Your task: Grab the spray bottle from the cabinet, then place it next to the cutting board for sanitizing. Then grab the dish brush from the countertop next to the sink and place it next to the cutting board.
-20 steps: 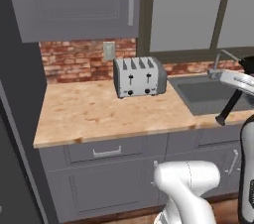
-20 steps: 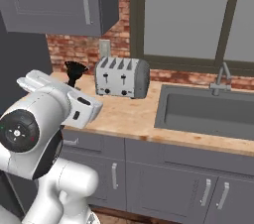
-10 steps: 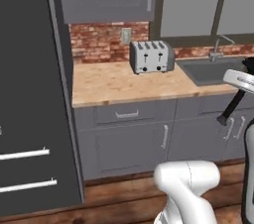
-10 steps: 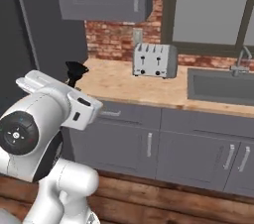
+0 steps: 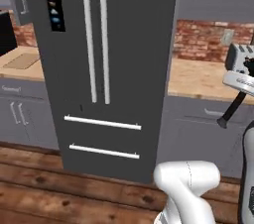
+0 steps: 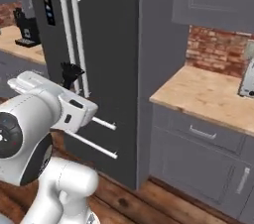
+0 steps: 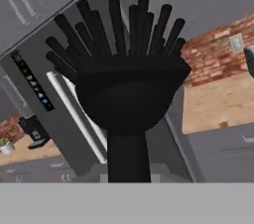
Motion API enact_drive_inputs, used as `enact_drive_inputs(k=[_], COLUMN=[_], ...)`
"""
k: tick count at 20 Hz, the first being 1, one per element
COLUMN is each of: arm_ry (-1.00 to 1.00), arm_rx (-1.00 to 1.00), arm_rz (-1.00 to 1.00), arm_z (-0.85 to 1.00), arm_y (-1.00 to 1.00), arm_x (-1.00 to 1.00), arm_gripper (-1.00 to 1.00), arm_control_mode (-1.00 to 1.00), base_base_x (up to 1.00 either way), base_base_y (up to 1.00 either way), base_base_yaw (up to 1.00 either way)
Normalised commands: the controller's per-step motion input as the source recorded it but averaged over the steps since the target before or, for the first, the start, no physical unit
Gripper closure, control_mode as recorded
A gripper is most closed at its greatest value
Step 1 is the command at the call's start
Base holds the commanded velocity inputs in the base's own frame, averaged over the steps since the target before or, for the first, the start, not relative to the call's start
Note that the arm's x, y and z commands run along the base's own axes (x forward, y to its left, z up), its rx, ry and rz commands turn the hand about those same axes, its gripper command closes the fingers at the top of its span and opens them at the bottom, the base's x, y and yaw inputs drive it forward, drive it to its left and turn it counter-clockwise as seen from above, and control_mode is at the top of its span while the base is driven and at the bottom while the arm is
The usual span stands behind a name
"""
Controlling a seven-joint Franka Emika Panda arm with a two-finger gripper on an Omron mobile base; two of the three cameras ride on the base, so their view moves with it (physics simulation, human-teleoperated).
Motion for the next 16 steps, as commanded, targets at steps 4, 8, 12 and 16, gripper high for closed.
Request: enact_drive_inputs(k=[4,8,12,16], arm_ry=[0.0,0.0,0.0,0.0], arm_rx=[0.0,0.0,0.0,0.0], arm_rz=[0.0,0.0,0.0,0.0], arm_z=[0.0,0.0,0.0,0.0], arm_y=[0.0,0.0,0.0,0.0], arm_x=[0.0,0.0,0.0,0.0], arm_gripper=[1.0,1.0,1.0,1.0], arm_control_mode=[1.0,1.0,1.0,1.0], base_base_x=[0.06,0.52,0.62,0.86], base_base_y=[0.69,0.99,1.0,1.0], base_base_yaw=[0.75,0.54,0.43,0.33])
